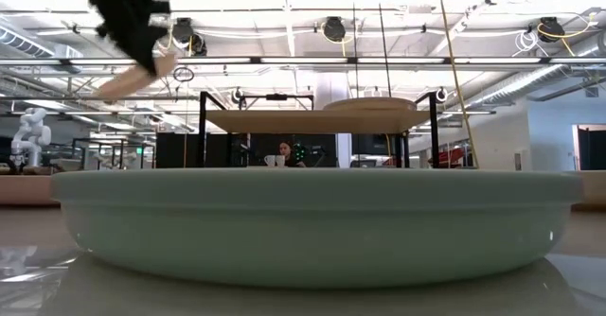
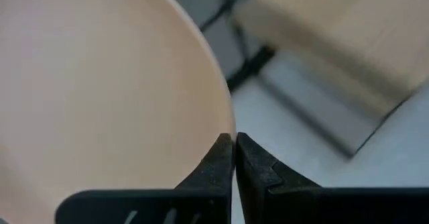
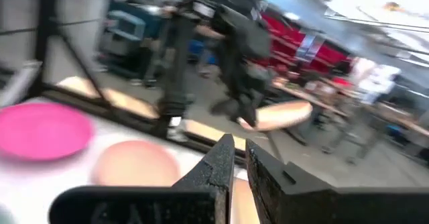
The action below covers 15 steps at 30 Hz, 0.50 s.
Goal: Place and stack plates onto a shelf
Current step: Stack the light orange plate on the gray plate
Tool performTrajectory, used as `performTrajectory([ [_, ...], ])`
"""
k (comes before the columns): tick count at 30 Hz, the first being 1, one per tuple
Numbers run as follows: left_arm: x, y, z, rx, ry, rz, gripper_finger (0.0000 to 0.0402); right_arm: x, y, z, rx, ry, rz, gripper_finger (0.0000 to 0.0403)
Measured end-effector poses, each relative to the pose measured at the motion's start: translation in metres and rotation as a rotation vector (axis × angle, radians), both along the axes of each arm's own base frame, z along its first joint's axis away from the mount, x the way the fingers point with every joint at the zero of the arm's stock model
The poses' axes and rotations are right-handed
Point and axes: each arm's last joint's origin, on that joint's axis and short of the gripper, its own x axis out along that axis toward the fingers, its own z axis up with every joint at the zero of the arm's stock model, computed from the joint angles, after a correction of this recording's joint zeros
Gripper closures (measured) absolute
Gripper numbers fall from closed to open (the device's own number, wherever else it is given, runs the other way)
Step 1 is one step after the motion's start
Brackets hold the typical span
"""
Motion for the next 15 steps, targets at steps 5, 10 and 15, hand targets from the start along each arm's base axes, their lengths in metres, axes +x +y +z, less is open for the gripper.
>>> performTrajectory([
  [5,0.032,-0.009,0.042,0.107,-0.083,-0.252,0.0397,-0.001,-0.005,0.004,-0.019,-0.038,-0.158,0.0378],
  [10,0.075,-0.016,0.057,0.160,-0.116,-0.468,0.0397,-0.011,-0.010,0.012,-0.008,-0.081,-0.368,0.0378],
  [15,0.125,-0.023,0.054,0.233,-0.085,-0.661,0.0397,-0.030,-0.012,0.022,0.037,-0.142,-0.490,0.0378],
])
